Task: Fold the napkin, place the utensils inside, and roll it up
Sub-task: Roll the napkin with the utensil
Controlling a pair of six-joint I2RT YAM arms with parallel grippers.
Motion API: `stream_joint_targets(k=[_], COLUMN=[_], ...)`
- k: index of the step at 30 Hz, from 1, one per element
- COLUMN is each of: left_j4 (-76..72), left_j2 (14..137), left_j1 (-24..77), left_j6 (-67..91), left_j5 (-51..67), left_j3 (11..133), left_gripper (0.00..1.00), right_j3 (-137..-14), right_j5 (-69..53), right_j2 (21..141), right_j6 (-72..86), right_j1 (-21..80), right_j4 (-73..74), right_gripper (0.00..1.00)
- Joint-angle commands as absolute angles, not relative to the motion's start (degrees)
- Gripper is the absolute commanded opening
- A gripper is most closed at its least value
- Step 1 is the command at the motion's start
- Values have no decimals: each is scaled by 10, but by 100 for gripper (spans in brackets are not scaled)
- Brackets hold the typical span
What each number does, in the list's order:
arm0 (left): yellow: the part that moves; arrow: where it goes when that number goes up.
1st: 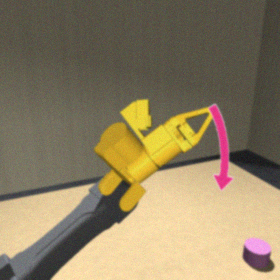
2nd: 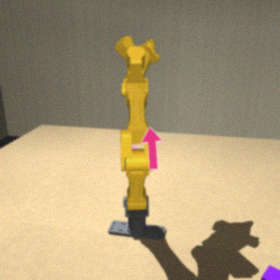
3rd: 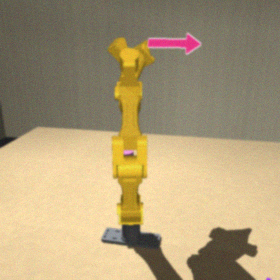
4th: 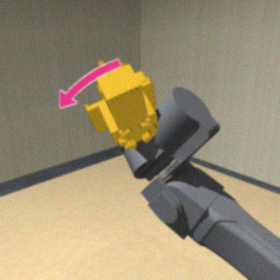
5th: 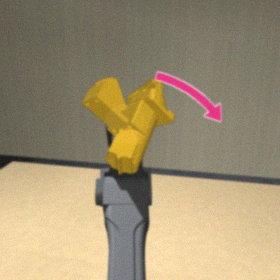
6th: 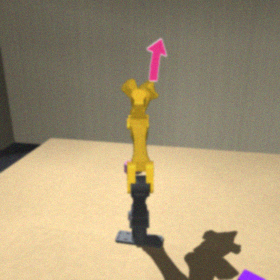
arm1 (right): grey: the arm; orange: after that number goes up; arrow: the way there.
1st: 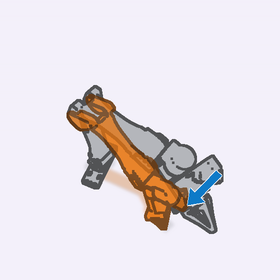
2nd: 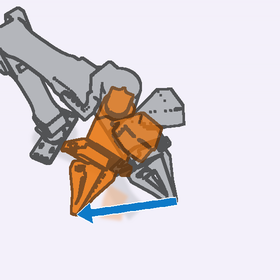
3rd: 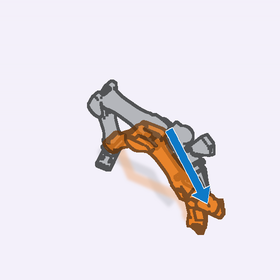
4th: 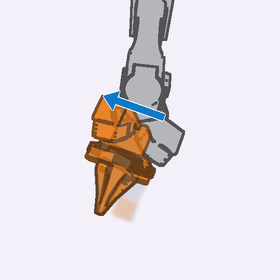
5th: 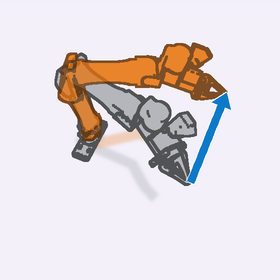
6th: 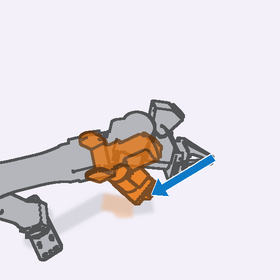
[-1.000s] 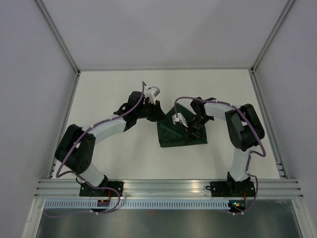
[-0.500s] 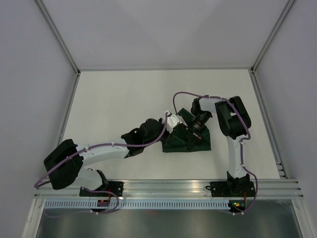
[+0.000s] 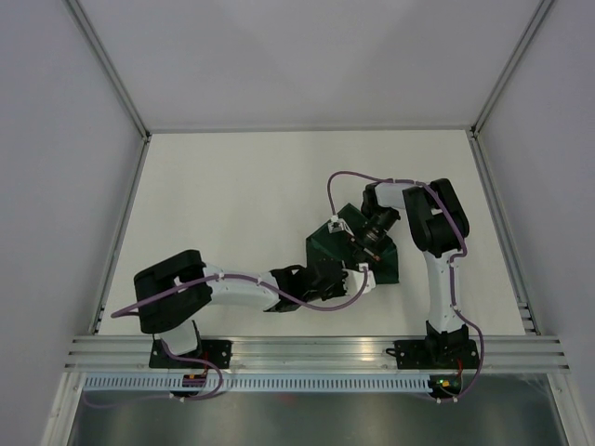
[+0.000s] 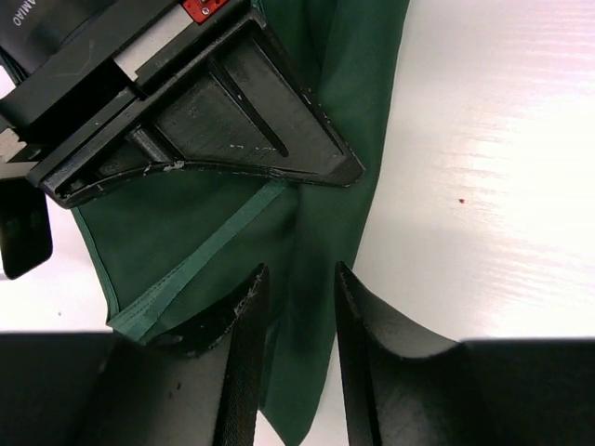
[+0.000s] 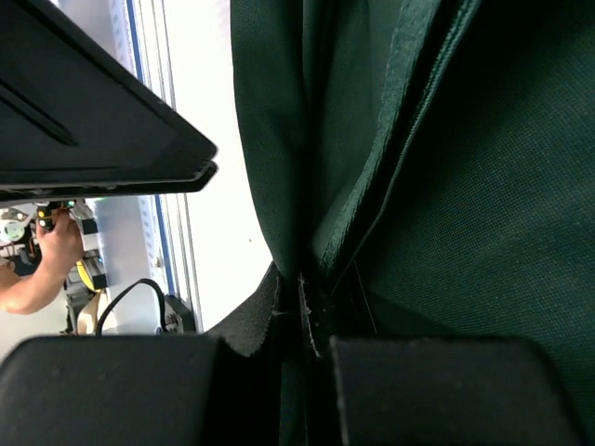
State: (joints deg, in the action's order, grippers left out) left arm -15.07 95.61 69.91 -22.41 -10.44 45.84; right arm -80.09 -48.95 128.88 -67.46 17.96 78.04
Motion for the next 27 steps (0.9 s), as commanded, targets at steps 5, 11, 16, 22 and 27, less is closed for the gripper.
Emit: stream_joint_targets(k=[5,11,16,22,27], left_j4=[-189,-216,-228,-209,-178], left_j2=[1009,1031,1047,1066,1068], left_j1=[707,707,706,694,671], left_j6=[-305,-317,-333,-321,-299], left_j5=[-108,-90,-98,-69,-23], left_j3=[495,495,500,512,519], left_gripper=[42,45,46,47,44], right_j3=[-809,-808,-811,-812,-813], right_j5=[-430,-429,-428,-429,-429], right_j2=[1314,1317,1319,1320,1321], right_j6=[-699,-696,-694,-694,-694], right_j1=[167,165,166,165,165], right_j4=[687,686,688,690,690], right_gripper=[9,9,9,9,9])
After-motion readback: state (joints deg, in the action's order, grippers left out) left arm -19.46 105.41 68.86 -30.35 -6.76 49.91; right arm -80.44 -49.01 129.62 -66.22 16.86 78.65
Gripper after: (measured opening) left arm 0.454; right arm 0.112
